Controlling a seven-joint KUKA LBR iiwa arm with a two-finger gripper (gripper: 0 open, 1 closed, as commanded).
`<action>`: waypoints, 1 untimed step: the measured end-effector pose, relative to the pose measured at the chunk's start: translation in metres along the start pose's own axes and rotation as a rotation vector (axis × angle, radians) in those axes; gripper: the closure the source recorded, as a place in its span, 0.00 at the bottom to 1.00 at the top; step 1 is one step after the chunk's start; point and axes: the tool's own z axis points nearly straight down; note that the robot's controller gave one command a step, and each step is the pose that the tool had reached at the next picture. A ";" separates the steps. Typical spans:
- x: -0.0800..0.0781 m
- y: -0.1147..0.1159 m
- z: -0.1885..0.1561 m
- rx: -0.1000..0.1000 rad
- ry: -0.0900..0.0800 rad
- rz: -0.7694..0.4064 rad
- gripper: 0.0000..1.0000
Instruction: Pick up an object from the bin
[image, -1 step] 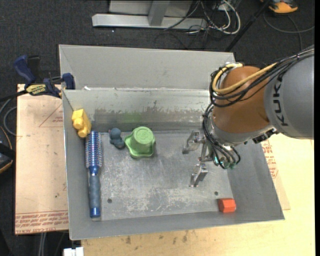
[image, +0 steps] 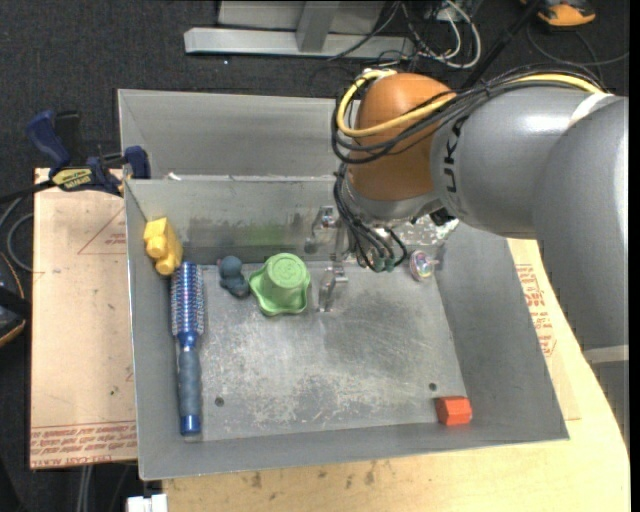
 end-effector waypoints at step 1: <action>-0.011 0.059 0.050 0.000 -0.011 -0.325 0.00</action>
Offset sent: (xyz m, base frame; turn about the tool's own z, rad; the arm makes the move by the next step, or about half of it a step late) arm 0.0059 0.0713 -0.0693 -0.3548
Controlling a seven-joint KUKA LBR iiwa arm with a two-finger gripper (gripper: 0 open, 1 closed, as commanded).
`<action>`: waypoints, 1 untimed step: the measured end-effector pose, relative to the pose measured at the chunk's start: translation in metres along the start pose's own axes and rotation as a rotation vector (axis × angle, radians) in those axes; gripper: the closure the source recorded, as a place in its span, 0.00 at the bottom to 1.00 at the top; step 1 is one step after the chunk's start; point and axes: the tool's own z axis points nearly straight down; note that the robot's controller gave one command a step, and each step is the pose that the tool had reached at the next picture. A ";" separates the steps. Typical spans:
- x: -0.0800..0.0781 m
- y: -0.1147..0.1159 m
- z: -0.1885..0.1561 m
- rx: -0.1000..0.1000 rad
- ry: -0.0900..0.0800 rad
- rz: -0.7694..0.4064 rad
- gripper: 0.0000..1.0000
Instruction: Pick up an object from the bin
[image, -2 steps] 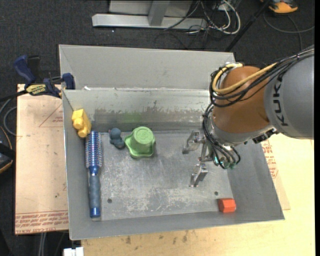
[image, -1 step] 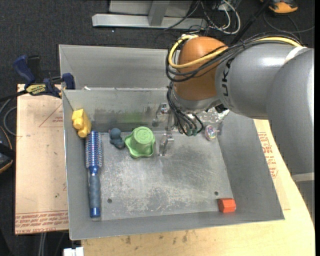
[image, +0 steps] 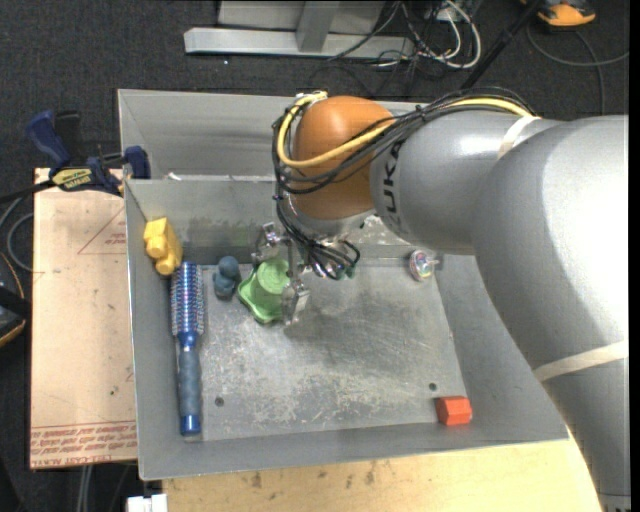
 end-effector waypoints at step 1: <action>-0.001 0.000 -0.001 0.000 -0.001 0.000 1.00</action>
Offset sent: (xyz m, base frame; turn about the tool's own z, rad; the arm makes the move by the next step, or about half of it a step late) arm 0.0000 0.0000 0.0000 0.0000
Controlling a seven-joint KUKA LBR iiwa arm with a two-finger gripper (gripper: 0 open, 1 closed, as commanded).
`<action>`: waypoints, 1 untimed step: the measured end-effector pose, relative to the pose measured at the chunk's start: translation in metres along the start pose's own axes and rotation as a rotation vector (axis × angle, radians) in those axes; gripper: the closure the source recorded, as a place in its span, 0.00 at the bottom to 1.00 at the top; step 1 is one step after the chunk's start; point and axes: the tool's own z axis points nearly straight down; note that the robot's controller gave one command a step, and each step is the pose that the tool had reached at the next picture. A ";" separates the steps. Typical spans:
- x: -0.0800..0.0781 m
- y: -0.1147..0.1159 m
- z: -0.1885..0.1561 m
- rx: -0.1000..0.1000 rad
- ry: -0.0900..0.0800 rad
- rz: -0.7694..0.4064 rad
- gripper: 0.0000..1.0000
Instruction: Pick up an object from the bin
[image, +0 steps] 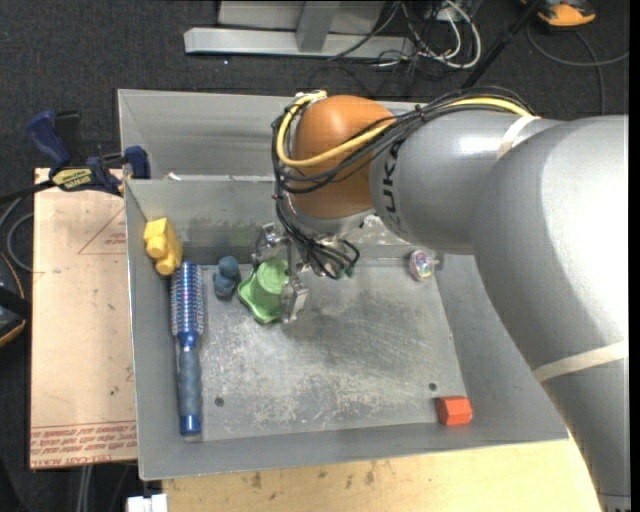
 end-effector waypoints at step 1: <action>-0.003 0.010 -0.106 0.001 0.006 -0.008 1.00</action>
Offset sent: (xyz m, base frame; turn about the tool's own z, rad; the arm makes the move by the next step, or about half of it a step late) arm -0.0055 0.0085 0.1006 -0.0083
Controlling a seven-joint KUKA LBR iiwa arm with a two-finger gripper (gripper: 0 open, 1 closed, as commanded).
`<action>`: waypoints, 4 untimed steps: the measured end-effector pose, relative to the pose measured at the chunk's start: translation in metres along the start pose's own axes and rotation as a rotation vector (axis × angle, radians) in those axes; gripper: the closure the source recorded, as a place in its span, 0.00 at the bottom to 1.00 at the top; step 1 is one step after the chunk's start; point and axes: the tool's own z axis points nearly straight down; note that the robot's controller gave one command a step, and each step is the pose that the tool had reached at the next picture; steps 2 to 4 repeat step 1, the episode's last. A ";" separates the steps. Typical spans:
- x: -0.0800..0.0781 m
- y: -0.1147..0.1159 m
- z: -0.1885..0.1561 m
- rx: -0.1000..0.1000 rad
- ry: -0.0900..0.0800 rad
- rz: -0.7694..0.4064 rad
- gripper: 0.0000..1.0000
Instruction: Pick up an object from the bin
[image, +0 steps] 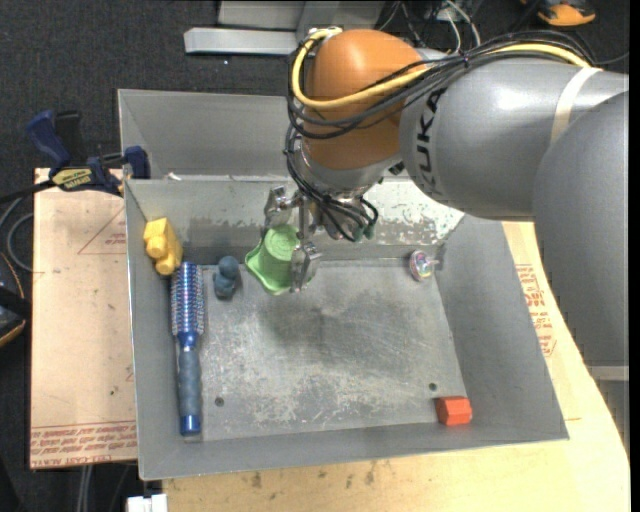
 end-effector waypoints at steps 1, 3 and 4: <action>-0.002 0.016 -0.069 0.000 0.001 -0.088 1.00; -0.002 0.016 -0.069 0.000 0.001 -0.088 1.00; -0.002 0.016 -0.069 0.000 0.001 -0.088 1.00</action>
Offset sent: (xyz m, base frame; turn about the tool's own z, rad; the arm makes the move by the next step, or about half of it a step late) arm -0.0067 0.0142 0.0639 -0.0892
